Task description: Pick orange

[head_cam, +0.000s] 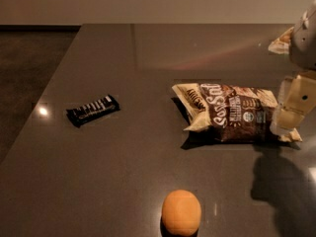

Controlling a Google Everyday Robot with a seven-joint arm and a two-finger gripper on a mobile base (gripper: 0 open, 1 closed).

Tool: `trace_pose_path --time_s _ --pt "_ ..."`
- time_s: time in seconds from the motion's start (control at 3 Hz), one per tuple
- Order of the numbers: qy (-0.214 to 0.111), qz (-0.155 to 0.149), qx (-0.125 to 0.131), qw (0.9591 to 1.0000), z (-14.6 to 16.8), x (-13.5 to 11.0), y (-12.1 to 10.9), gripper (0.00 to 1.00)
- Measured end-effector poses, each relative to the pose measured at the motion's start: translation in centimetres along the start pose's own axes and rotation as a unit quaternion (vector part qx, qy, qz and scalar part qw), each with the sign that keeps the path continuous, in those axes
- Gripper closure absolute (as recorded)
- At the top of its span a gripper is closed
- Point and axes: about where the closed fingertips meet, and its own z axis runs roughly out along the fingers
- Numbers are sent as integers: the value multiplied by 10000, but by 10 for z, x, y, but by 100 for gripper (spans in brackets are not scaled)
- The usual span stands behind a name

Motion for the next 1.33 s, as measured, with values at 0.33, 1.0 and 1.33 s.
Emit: trace_pose_path --time_s 0.33,1.0,1.33 --pt "0 0 1 10000 0 0 0 0" --pt "-596 -341 -627 9957 12 -19 11 0" --pt "-1106 -831 -1051 9848 17 -33 37 0"
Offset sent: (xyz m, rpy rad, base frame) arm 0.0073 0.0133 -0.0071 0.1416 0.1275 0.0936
